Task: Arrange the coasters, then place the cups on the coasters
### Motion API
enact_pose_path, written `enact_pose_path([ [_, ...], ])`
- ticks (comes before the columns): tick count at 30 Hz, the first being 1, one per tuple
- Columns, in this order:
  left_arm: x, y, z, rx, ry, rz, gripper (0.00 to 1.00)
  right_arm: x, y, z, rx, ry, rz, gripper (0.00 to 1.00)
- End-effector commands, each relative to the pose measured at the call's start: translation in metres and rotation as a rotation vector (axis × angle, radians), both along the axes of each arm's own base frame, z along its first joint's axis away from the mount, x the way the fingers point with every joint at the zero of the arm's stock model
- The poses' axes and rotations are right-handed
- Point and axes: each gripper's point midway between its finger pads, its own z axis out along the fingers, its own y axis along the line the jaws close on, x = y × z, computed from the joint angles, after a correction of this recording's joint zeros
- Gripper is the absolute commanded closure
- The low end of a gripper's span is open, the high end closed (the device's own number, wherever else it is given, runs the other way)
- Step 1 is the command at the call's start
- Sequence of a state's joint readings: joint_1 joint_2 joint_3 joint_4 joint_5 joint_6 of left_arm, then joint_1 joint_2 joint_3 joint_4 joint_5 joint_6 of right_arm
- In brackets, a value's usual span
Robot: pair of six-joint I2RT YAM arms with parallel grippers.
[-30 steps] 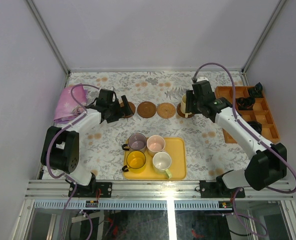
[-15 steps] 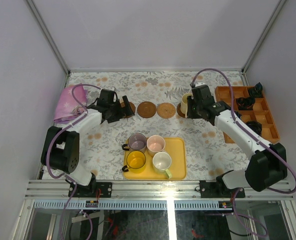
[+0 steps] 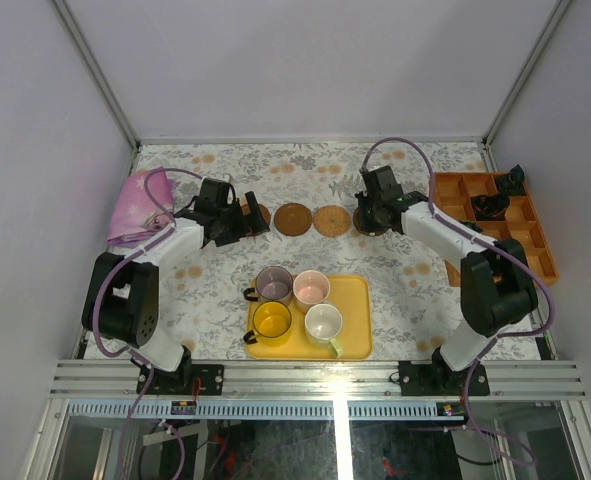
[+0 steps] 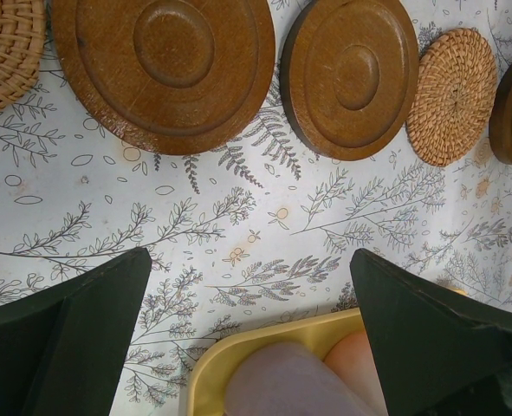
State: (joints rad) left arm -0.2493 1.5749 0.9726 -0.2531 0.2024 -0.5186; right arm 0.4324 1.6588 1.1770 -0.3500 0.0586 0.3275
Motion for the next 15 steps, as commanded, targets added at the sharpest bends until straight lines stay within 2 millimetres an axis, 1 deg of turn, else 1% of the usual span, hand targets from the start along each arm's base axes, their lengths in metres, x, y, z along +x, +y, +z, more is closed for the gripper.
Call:
enact_pose_path([
  [1, 0.011, -0.003, 0.008, 0.001, -0.060, -0.011, 0.00, 0.024, 0.011, 0.021, 0.014, -0.091, 0.018, 1.00],
  [4, 0.013, -0.004, 0.007, 0.005, -0.058, -0.016, 0.00, 0.028, 0.007, 0.011, -0.023, -0.077, 0.009, 1.00],
  [7, 0.015, -0.004, 0.007, 0.007, -0.058, -0.019, 0.00, 0.031, 0.004, 0.007, -0.050, -0.074, 0.000, 1.00],
  [15, 0.018, -0.007, 0.005, 0.003, -0.051, -0.025, 0.00, 0.038, -0.004, 0.000, -0.099, -0.085, -0.027, 1.00],
])
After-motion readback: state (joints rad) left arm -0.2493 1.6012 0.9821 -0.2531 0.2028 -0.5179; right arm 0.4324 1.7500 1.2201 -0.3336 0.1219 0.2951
